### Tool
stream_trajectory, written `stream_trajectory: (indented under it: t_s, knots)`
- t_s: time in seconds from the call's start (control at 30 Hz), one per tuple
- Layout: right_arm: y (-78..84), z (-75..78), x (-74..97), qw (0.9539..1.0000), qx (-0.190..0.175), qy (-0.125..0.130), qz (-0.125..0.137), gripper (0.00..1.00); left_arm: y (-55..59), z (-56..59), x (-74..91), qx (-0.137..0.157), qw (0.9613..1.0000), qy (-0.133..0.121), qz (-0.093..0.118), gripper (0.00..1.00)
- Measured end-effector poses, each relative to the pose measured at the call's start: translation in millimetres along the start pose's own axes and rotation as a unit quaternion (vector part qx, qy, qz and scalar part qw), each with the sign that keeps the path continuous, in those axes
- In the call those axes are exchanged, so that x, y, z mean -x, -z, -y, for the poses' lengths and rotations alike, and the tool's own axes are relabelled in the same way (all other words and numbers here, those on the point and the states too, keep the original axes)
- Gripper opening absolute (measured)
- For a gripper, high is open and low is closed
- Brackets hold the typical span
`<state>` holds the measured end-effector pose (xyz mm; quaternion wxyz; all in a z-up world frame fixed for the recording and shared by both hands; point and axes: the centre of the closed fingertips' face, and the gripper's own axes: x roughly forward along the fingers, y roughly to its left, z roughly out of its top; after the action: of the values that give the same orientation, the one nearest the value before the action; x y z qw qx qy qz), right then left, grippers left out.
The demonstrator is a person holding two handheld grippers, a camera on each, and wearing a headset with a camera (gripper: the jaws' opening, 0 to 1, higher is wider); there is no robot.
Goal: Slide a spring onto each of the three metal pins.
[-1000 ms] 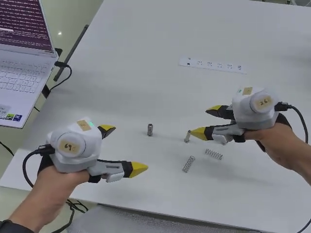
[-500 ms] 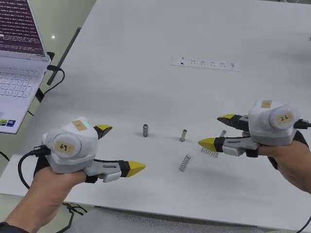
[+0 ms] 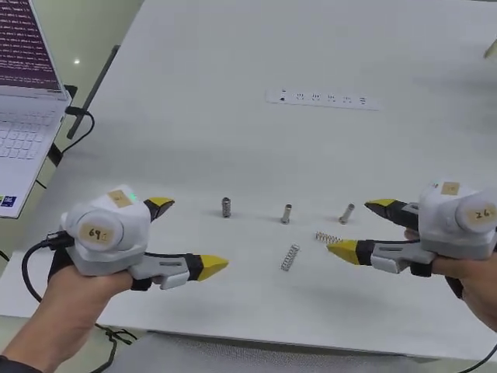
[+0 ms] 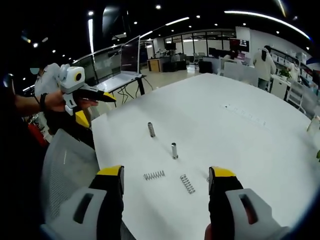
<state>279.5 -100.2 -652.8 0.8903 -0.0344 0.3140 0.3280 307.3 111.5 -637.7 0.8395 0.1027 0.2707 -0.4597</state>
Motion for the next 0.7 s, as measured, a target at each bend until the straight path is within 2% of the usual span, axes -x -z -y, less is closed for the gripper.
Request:
stream_trajectory:
  t_s: [0.23, 0.37, 0.7]
  knots:
    - [19.1, -4.4, 10.3, 0.9997, -0.02, 0.009, -0.006, 0.73, -0.5, -0.6, -0.3, 0.0, 1.0, -0.001, 0.0, 0.79]
    - [21.4, -12.6, 16.4, 0.9996, -0.029, 0.005, -0.001, 0.79, -0.8, 0.1, 0.3, 0.0, 1.0, -0.001, 0.0, 0.8]
    - [30.5, -17.2, 20.9, 0.9991, -0.041, 0.007, 0.003, 0.84, 0.2, 3.6, 2.1, 0.005, 1.0, -0.003, 0.0, 0.8]
